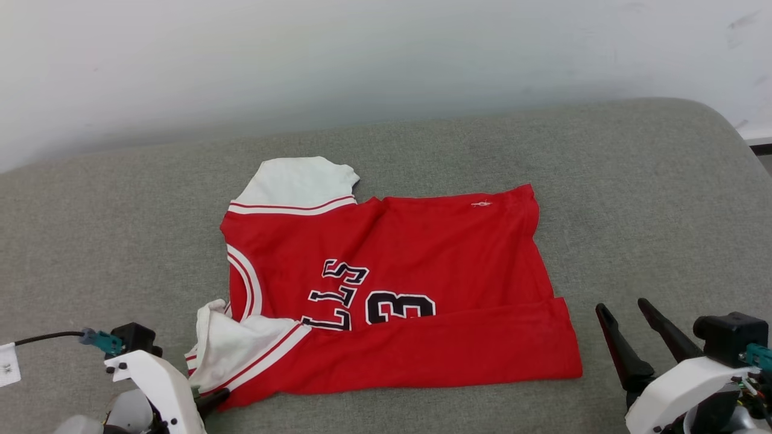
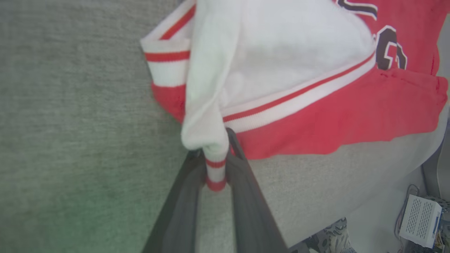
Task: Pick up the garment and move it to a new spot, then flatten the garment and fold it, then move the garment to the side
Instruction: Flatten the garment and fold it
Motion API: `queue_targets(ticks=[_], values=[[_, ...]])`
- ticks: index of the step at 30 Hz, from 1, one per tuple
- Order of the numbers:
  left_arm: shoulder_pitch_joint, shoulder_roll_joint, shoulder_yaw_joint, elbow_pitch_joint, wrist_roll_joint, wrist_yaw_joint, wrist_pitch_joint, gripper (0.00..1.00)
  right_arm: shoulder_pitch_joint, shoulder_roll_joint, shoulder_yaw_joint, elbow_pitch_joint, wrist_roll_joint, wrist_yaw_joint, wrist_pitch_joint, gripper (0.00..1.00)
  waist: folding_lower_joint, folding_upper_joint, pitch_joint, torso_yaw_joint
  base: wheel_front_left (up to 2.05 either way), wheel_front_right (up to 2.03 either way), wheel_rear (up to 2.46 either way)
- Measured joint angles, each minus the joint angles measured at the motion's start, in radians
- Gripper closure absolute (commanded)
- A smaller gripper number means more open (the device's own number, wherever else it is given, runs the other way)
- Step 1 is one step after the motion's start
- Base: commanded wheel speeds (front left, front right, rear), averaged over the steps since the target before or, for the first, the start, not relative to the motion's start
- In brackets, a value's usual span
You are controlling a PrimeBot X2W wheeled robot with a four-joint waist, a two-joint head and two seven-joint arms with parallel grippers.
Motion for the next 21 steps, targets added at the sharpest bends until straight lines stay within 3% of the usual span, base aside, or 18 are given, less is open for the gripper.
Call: queue_targets(ticks=[7, 16, 21], values=[[-0.025, -0.011, -0.016, 0.030, 0.018, -0.026, -0.052, 1.00, 0.011, -0.028, -0.070, -0.005, 0.072, 0.000, 0.174, 0.00, 0.0000, 0.0000, -0.021, 0.024, 0.00, 0.00, 0.00], [-0.067, 0.009, -0.021, -0.079, 0.061, -0.008, -0.074, 1.00, -0.053, -0.065, -0.111, 0.077, 0.145, 0.000, 0.572, 0.00, 0.0001, 0.0000, -0.003, 0.070, 0.00, 0.00, 0.00], [-0.082, 0.011, -0.031, -0.145, 0.077, 0.004, -0.070, 1.00, -0.116, -0.040, -0.080, 0.121, 0.151, 0.000, 0.657, 0.00, 0.0001, 0.0000, 0.033, 0.098, 0.00, 0.00, 0.00]])
